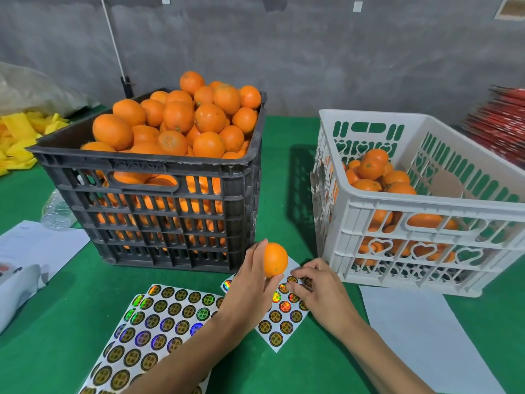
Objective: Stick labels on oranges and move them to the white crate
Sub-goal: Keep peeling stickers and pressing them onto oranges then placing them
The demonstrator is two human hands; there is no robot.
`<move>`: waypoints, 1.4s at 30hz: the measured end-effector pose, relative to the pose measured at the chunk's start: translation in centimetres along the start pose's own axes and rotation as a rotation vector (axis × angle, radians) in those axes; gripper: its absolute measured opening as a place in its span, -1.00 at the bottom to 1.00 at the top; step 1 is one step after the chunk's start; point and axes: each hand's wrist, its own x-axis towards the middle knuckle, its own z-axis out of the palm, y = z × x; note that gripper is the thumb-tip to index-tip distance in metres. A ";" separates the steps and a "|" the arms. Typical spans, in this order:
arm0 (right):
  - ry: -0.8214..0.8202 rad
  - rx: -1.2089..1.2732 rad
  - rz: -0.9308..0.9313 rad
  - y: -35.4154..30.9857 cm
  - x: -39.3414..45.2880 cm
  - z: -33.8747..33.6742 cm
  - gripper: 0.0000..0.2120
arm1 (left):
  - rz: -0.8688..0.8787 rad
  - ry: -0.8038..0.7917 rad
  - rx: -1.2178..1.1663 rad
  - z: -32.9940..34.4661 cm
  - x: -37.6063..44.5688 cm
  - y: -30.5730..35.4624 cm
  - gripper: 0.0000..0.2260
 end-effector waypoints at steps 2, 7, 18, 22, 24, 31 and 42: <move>0.005 0.005 0.011 -0.1 0.1 -0.1 -0.68 | -0.002 0.001 0.004 0.0 0.0 0.1 -0.34; 0.031 0.015 0.019 -0.6 0.2 -0.3 -0.90 | 0.002 0.011 0.011 0.0 -0.1 0.2 -0.34; -0.180 -0.022 -0.214 1.6 0.9 -1.7 -0.54 | 0.025 0.006 -0.012 0.0 -0.2 -0.2 -0.36; -0.121 -0.026 -0.230 1.8 0.8 -1.5 -0.73 | 0.024 -0.005 -0.005 -0.1 -0.3 0.1 -0.35; -0.067 -0.031 -0.204 1.7 0.7 -1.1 -0.78 | 0.037 -0.010 -0.003 -0.3 -0.3 0.3 -0.35; -0.073 0.132 0.027 0.4 1.1 -0.7 -0.90 | 0.037 -0.015 -0.013 -0.5 -0.3 0.3 -0.36; -0.053 0.057 0.012 0.1 1.1 -0.8 -0.86 | 0.039 -0.013 -0.028 -0.4 -0.4 0.1 -0.38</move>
